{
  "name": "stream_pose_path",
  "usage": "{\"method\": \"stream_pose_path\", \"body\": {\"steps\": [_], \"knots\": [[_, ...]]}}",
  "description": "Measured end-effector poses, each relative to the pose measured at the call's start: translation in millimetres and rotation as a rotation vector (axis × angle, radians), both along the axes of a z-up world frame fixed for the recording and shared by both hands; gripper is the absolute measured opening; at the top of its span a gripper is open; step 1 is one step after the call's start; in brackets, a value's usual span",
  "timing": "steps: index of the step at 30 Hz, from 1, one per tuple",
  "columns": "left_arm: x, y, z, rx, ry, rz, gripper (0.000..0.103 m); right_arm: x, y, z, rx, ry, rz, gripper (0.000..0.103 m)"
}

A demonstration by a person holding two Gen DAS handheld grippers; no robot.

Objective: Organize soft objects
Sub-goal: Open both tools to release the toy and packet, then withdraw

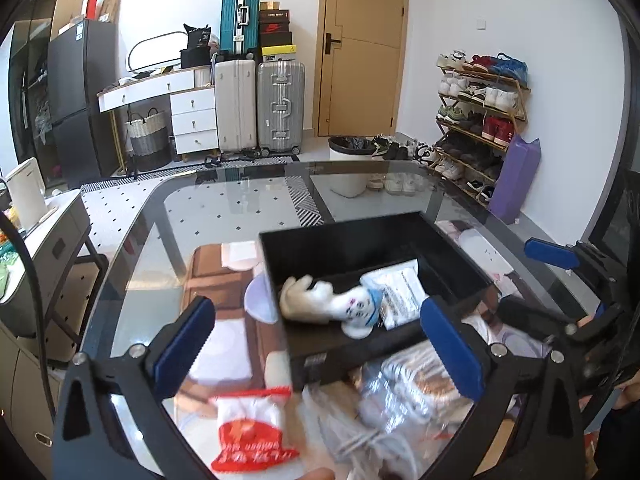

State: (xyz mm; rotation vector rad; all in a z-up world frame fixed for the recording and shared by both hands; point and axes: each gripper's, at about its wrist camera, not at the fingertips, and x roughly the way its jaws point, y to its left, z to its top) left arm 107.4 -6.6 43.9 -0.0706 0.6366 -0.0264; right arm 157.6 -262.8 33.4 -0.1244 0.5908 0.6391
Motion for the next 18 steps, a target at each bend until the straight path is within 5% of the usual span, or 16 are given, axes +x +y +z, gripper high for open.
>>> {"method": "stream_pose_path", "body": {"steps": [18], "knots": [[-48, 21, -19, 0.015, 0.02, 0.048, 0.103, -39, -3, -12, 0.016, 0.033, 0.044, 0.102]]}}
